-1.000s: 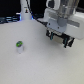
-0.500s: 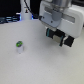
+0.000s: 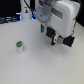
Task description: Open the kcup holder, insert the kcup into the holder, and close the kcup holder
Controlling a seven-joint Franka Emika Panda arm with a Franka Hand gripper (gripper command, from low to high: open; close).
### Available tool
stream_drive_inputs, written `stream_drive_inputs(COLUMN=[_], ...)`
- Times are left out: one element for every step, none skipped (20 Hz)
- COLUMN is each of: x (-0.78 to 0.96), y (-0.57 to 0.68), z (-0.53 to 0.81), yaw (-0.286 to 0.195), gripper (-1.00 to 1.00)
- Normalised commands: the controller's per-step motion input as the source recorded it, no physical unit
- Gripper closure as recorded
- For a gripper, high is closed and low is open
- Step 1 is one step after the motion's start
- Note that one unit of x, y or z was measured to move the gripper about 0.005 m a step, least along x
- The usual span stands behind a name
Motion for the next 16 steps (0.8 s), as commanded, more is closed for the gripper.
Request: stream_drive_inputs(x=[-0.32, -0.33, -0.34, -0.35, -0.34, -0.34, -0.33, -0.32, -0.31, -0.30, -0.30, -0.31, -0.29, -0.29, -0.29, -0.28], y=[-0.36, -0.35, -0.37, -0.40, -0.43, -0.46, -0.47, -0.48, -0.49, -0.50, -0.50, -0.51, -0.52, -0.52, -0.52, -0.53], z=[0.02, 0.03, 0.02, 0.01, 0.01, 0.01, 0.01, 0.01, 0.00, 0.00, 0.00, -0.01, -0.02, -0.03, -0.04, -0.05], yaw=[-0.252, -0.253, -0.249, -0.239, -0.228, -0.223, -0.220, -0.217, -0.214, -0.209, -0.207, -0.207, -0.207, -0.207, -0.208, -0.212], gripper=[-1.00, -1.00, -1.00, -1.00, -1.00, -1.00, -1.00, -1.00, -1.00, -1.00, -1.00, -1.00, -1.00, -1.00, -1.00, -1.00])
